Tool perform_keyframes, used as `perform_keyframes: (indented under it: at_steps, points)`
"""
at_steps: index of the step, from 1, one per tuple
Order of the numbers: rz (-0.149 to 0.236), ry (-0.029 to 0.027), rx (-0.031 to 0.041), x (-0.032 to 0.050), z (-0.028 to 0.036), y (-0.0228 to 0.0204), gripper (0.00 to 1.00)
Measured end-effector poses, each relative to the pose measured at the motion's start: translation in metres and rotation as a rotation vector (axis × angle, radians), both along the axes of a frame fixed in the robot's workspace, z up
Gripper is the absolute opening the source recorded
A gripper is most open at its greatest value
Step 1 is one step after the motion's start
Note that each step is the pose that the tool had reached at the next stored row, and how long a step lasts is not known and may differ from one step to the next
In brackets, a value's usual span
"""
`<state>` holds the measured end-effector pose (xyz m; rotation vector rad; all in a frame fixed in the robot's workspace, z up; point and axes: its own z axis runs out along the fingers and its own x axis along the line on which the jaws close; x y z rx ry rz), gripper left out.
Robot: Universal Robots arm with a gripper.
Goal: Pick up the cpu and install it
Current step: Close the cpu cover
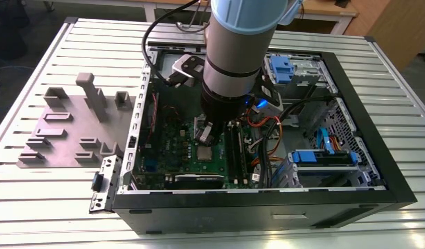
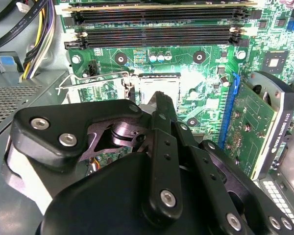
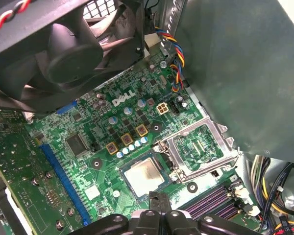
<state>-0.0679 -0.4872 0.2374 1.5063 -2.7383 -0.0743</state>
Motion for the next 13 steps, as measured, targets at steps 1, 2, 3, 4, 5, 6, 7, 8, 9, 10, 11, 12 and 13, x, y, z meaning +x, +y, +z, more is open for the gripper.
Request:
perform_keyframes:
  at_steps: [1,2,3,4,5,6,7,8,9,10,11,12,13]
  points:
    - [0.000,0.0001,0.0000,0.0000,0.0000,0.0000,0.11]
    - [0.000,0.0000,0.0000,0.0000,0.0000,0.0000,0.11]
    - [0.001,0.0000,0.0000,0.0000,0.0000,0.0000,0.11]
    - [0.003,0.0000,0.0000,0.0000,0.0000,0.0000,0.11]
    - [0.009,0.0001,0.0000,0.0000,0.0000,0.0000,0.11]
    - [0.019,0.0001,-0.0001,0.0000,0.0000,0.0000,0.11]
    - [0.033,0.0000,0.0000,0.0000,0.0000,0.0000,0.11]
    - [0.048,0.0000,0.0000,0.0000,0.0000,0.0000,0.11]
    - [0.064,0.0000,0.0000,0.0000,0.0000,0.0000,0.11]
    - [0.078,0.0000,-0.0001,0.0000,0.0000,0.0000,0.11]
    - [0.085,0.0000,0.0000,0.0000,0.0000,0.0000,0.11]
    - [0.086,0.0001,-0.0001,0.0000,0.0000,-0.0001,0.11]
    - [0.086,0.0000,-0.0001,0.0000,0.0000,-0.0001,0.11]
